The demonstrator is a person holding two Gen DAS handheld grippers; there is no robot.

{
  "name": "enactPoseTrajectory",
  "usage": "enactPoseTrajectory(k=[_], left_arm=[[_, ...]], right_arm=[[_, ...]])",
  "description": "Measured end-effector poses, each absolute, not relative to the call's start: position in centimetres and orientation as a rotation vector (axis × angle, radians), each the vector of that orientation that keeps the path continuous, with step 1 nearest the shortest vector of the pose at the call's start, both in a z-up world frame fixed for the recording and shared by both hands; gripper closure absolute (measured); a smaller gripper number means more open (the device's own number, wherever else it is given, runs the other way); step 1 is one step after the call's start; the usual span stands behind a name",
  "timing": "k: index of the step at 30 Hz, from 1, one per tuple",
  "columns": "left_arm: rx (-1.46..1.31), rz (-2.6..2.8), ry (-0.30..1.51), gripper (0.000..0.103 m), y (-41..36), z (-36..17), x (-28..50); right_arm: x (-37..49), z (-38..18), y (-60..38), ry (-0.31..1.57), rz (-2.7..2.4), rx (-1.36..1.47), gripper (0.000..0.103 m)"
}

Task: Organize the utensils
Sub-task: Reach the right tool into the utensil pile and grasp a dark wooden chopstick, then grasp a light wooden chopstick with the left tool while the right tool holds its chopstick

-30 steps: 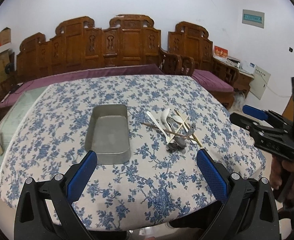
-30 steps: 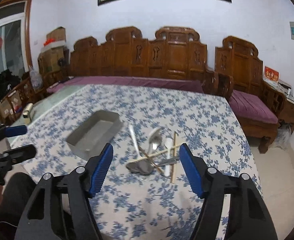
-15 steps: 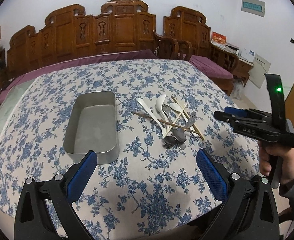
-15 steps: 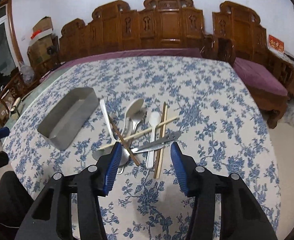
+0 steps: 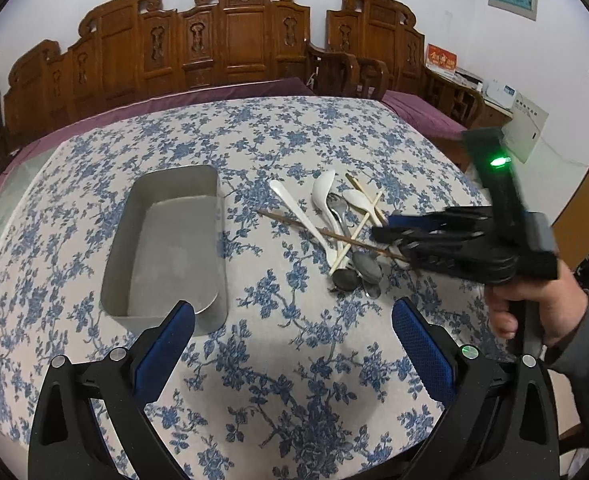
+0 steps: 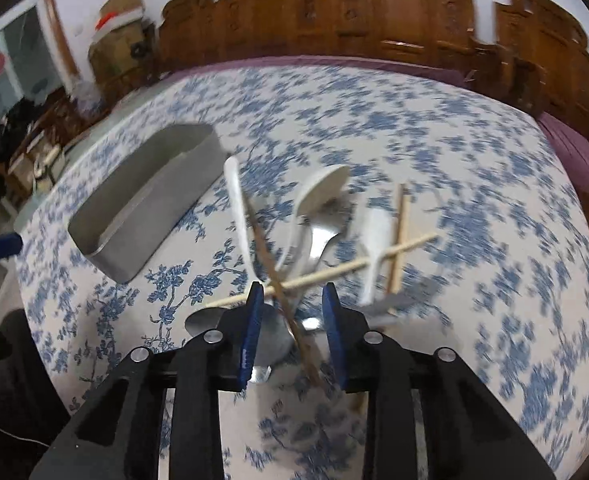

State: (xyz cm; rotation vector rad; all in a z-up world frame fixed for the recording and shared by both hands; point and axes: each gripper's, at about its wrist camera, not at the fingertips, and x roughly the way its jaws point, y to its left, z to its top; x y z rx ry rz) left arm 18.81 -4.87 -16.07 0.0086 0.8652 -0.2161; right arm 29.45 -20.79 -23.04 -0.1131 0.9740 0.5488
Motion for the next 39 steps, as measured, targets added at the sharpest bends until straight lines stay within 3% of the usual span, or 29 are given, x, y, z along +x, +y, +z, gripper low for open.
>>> enactPoseTrajectory(k=[7,11,17,23,33,39], left_arm=[[0.023,-0.233,0.905,0.017,-5.4,-17.1,20.1],[0.038,-0.235,0.929,0.017,-5.8,-17.9,20.8],[0.045,-0.239,0.949,0.017,-6.4,-18.8,21.5],[0.081,-0.259,0.956,0.026,-7.7,-19.6,22.9],[0.175,-0.302,0.968,0.045,-10.4,-20.9,26.7],[0.234,-0.324,1.024,0.066,-11.8,-22.8,29.4]], right_arm=[[30.8,-25.5,-18.7,1.055,0.549,-0.202,0.079],[30.9,-26.1,-19.0,1.071,0.542,-0.220,0.097],[29.6,-24.0,-21.1,1.030,0.564,-0.176,0.097],[27.3,-21.2,-24.2,0.979,0.520,-0.101,0.097],[25.3,-19.6,-27.8,0.937,0.446,-0.041,0.097],[25.7,-19.6,-29.6,0.938,0.424,-0.007,0.097]])
